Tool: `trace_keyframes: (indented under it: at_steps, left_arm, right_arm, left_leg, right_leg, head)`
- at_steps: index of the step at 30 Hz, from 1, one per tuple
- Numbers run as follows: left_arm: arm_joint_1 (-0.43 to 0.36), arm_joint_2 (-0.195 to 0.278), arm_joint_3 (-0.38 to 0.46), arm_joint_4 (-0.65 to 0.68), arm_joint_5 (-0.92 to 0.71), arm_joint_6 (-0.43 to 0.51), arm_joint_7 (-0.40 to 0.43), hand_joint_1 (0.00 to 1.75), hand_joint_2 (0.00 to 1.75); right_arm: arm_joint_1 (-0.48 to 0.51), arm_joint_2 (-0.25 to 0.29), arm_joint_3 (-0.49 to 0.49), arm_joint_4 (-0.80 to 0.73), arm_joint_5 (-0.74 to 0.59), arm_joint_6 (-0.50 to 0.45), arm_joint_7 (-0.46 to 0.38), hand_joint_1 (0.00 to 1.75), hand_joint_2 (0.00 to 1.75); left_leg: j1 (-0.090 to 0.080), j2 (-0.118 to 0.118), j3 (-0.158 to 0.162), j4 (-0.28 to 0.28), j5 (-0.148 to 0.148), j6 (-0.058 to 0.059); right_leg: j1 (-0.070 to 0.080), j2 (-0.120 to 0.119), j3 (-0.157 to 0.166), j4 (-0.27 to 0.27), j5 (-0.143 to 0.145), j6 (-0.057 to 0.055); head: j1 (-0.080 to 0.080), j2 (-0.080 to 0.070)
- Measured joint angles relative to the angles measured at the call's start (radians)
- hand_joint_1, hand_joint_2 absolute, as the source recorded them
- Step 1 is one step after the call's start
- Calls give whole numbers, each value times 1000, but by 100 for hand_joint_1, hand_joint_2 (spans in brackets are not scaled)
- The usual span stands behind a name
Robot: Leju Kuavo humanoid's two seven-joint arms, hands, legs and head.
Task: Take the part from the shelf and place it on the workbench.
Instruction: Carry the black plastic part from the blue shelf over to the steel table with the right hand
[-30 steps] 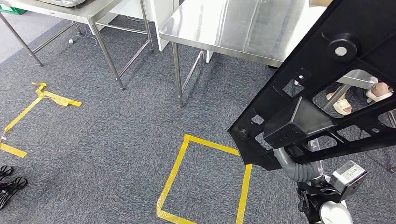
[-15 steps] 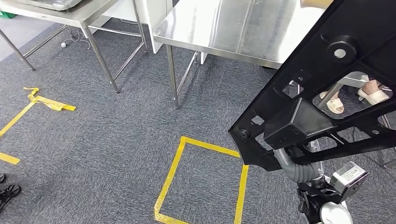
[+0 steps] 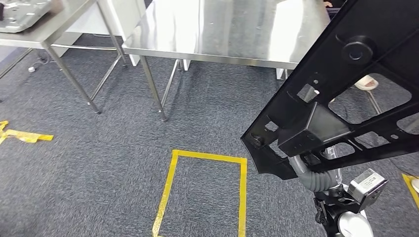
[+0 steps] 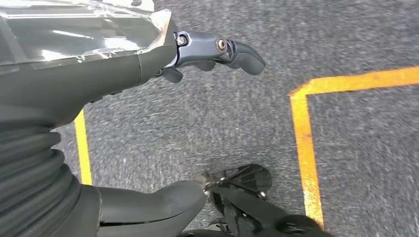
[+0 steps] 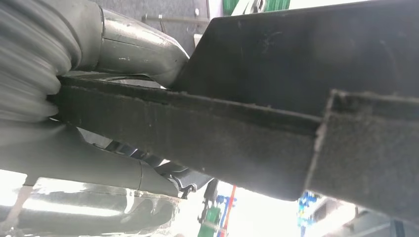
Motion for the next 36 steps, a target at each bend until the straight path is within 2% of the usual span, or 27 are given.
trace_keyframes:
  at_steps: [1, 2, 3, 6, 15, 17, 19, 20, 21, 22, 23, 25, 26, 27, 28, 29, 30, 31, 32, 34, 36]
  left_arm:
    - [-1, 0, 0, 0, 0, 0, 0, 0, 175]
    - [-3, 1, 0, 0, 0, -2, -1, 0, 175]
    - [-4, 0, 0, 0, 0, -3, -1, 0, 175]
    - [-6, 0, 0, 0, 0, -7, -4, 0, 175]
    - [-5, 1, 0, 0, 2, -21, -6, 0, 175]
    - [-5, 1, 0, 0, 2, -21, -6, 0, 175]
    - [-5, 2, 0, 0, 2, -23, -5, 0, 175]
    - [-5, 2, 0, 0, 2, -25, -5, 0, 175]
    - [-5, 2, 0, 0, 2, -28, -4, 0, 175]
    - [-5, 2, 0, 0, 2, -30, -2, 0, 175]
    - [-4, 2, 0, 0, 2, -32, 0, 0, 175]
    - [-1, 3, 0, 0, 2, -33, 2, 0, 175]
    - [1, 3, 0, 0, 2, -33, 2, 0, 175]
    - [2, 2, 0, 0, 2, -33, 2, 0, 175]
    - [2, 1, 0, 0, 2, -33, 2, 0, 175]
    - [3, 0, 0, 0, 2, -33, 2, 0, 175]
    - [2, 2, 0, 1, 2, -33, 2, 0, 175]
    - [2, 3, 0, 2, 2, -32, 2, 0, 175]
    - [2, 4, 0, 2, 2, -32, 2, 0, 175]
    - [2, 4, 0, 3, 1, -32, 2, 0, 175]
    - [1, 3, 0, 3, 2, -32, 2, 0, 175]
  right_arm:
    - [0, 0, 0, 0, 0, 0, 0, 175, 175]
    - [-1, 0, 0, 0, 0, 0, 0, 175, 175]
    - [-3, 0, 0, 0, 0, 0, 0, 175, 175]
    - [-5, -1, 3, 0, 1, 0, 0, 175, 175]
    - [-13, -1, 10, 0, 2, 0, 0, 175, 175]
    - [-13, -1, 10, 1, 2, 0, 0, 175, 175]
    - [-13, -2, 10, 1, 3, 0, 0, 175, 175]
    - [-13, -2, 10, 2, 3, 0, 0, 175, 175]
    - [-15, -3, 11, 2, 4, -1, -1, 175, 175]
    - [-17, -4, 12, 2, 5, -1, -1, 175, 175]
    - [-20, -5, 13, 2, 6, -1, -1, 175, 175]
    - [-22, -7, 14, 3, 6, -1, -1, 175, 175]
    - [-20, -7, 15, 3, 6, -1, -1, 175, 175]
    - [-18, -7, 15, 4, 6, -2, -1, 175, 175]
    - [-17, -7, 16, 5, 7, -2, -1, 175, 175]
    - [-16, -8, 17, 5, 7, -2, -1, 175, 175]
    - [-16, -8, 18, 6, 7, -2, -1, 175, 175]
    - [-16, -8, 18, 6, 8, -2, -1, 175, 175]
    - [-15, -8, 19, 7, 8, -2, -1, 175, 175]
    - [-10, -8, 20, 8, 9, -3, -2, 175, 175]
    - [-7, -8, 20, 7, 9, -3, -2, 175, 175]
  left_leg:
    - [0, -8, 32, -69, 27, 4]
    - [0, -13, 55, -119, 42, 6]
    - [-1, -17, 66, -144, 44, 6]
    - [-7, -20, 68, -151, 42, 4]
    - [-11, -27, 72, -148, 43, 17]
    - [-15, -27, 70, -145, 41, 27]
    - [-16, -26, 73, -155, 39, 45]
    - [-14, -24, 81, -165, 39, 53]
    - [-11, -22, 90, -174, 41, 61]
    - [-8, -19, 99, -180, 42, 66]
    - [-5, -15, 104, -182, 42, 68]
    - [-3, -7, 105, -183, 39, 64]
    - [-1, -3, 107, -182, 35, 60]
    - [3, 0, 111, -182, 31, 54]
    - [8, 2, 117, -181, 26, 46]
    - [14, 3, 125, -179, 20, 36]
    - [18, 5, 132, -176, 13, 25]
    - [19, 7, 137, -173, 5, 13]
    - [18, 8, 139, -171, -3, 3]
    - [19, 11, 147, -169, -13, -14]
    - [26, 12, 141, -141, -11, -23]
  right_leg:
    - [3, 7, 1, 1, -2, 1]
    - [6, 12, 1, 2, -4, 2]
    - [9, 15, -1, 4, -6, 3]
    - [10, 16, -3, 2, -6, 3]
    - [5, 10, 3, -12, -1, 14]
    - [0, 11, 4, -16, 2, 25]
    - [2, 11, 4, -4, 17, 45]
    - [4, 5, 0, 8, 19, 50]
    - [7, -6, -9, 30, 14, 52]
    - [9, -17, -22, 57, -2, 50]
    - [9, -29, -49, 106, -29, 46]
    - [6, -39, -116, 228, -77, 47]
    - [1, -42, -142, 269, -89, 52]
    - [-4, -46, -148, 271, -84, 62]
    - [-11, -49, -133, 232, -62, 76]
    - [-19, -54, -102, 164, -29, 92]
    - [-24, -58, -71, 95, -7, 104]
    - [-26, -62, -48, 42, 0, 101]
    - [-26, -64, -33, 14, 1, 90]
    - [-22, -62, -23, 10, -14, 51]
    - [-24, -55, -5, 10, -19, 27]
  head:
    - [0, 0]
    - [0, 0]
    - [1, 0]
    - [1, 0]
    - [1, 0]
    - [1, 0]
    - [1, 0]
    - [1, 0]
    - [1, 0]
    - [3, 0]
    - [4, 0]
    - [6, 0]
    - [6, 0]
    - [6, 0]
    - [6, 0]
    - [7, 0]
    - [9, 0]
    - [12, 0]
    - [14, 0]
    - [12, 0]
    - [7, 0]
